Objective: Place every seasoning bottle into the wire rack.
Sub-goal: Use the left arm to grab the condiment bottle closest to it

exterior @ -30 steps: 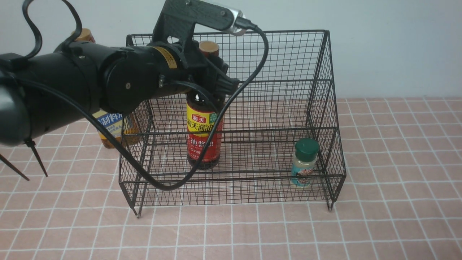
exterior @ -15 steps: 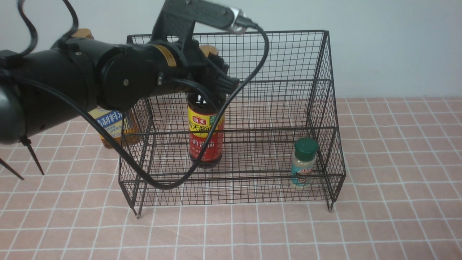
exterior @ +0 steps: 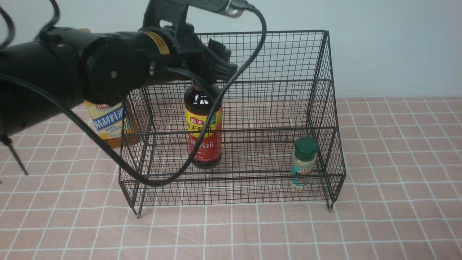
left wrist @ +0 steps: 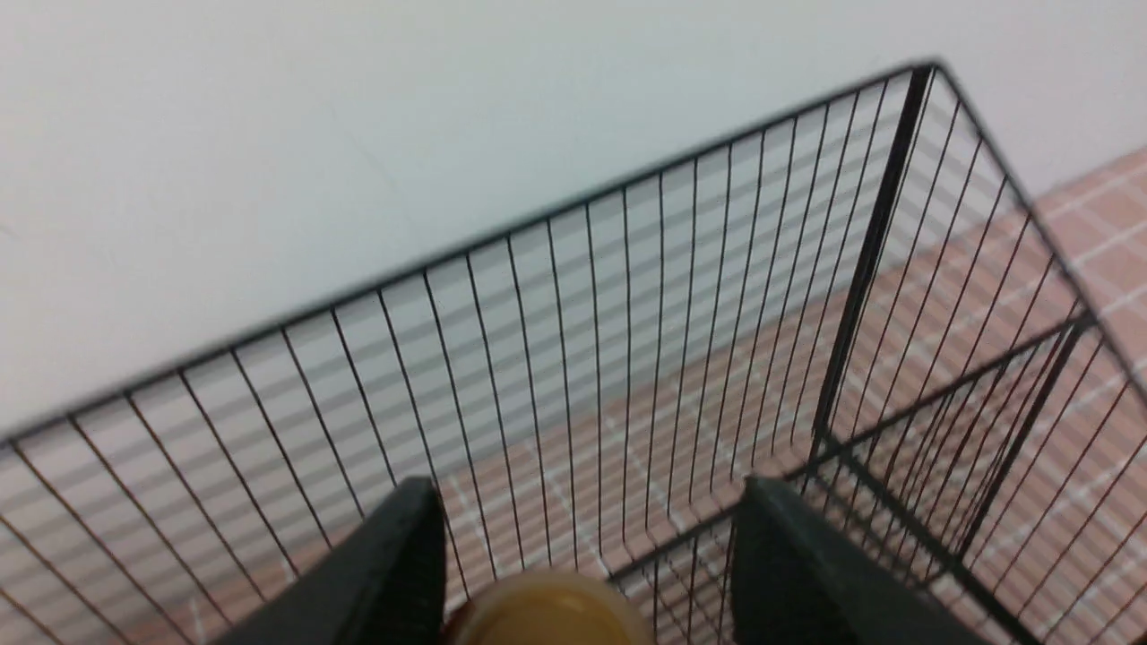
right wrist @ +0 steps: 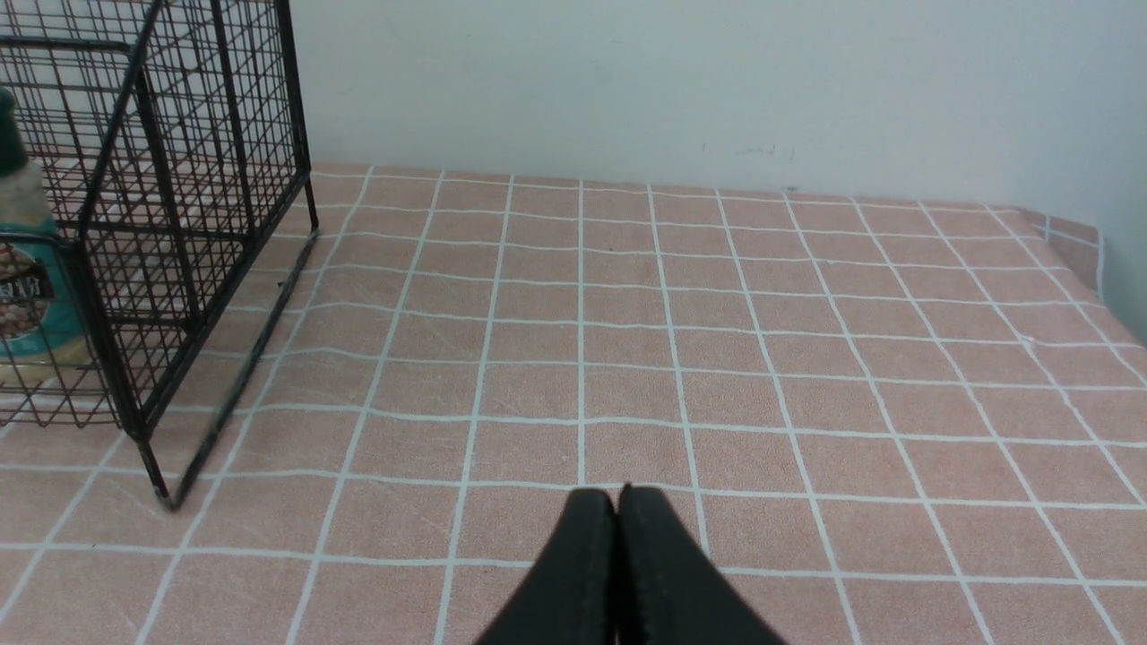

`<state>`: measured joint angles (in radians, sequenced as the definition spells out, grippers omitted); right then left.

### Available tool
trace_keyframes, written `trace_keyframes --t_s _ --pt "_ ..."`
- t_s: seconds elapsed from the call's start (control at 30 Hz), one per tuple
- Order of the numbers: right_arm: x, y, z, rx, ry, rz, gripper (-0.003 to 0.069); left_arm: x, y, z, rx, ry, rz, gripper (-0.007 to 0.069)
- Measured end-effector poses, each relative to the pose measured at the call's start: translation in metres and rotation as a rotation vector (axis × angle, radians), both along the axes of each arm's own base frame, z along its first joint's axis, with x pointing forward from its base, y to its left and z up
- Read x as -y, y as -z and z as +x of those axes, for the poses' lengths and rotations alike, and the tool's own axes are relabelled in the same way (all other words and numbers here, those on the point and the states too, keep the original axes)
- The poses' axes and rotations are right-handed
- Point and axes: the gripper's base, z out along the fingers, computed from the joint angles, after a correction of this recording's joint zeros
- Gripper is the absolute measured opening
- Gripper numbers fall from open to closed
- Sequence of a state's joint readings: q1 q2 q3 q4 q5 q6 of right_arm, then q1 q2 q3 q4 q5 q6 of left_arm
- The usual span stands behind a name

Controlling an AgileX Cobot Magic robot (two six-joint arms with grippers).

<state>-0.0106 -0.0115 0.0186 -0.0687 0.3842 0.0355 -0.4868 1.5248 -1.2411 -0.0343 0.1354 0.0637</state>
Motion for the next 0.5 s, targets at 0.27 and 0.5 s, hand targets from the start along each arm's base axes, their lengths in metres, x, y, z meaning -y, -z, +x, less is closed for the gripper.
trace_keyframes --t_s 0.27,0.5 --pt "0.000 0.000 0.000 0.000 0.000 0.000 -0.0012 -0.027 -0.059 -0.027 0.195 -0.036 -0.100 0.0356" --pt "0.000 0.000 0.000 0.000 0.000 0.000 -0.0012 -0.078 -0.088 -0.039 0.266 -0.174 -0.113 0.0098"
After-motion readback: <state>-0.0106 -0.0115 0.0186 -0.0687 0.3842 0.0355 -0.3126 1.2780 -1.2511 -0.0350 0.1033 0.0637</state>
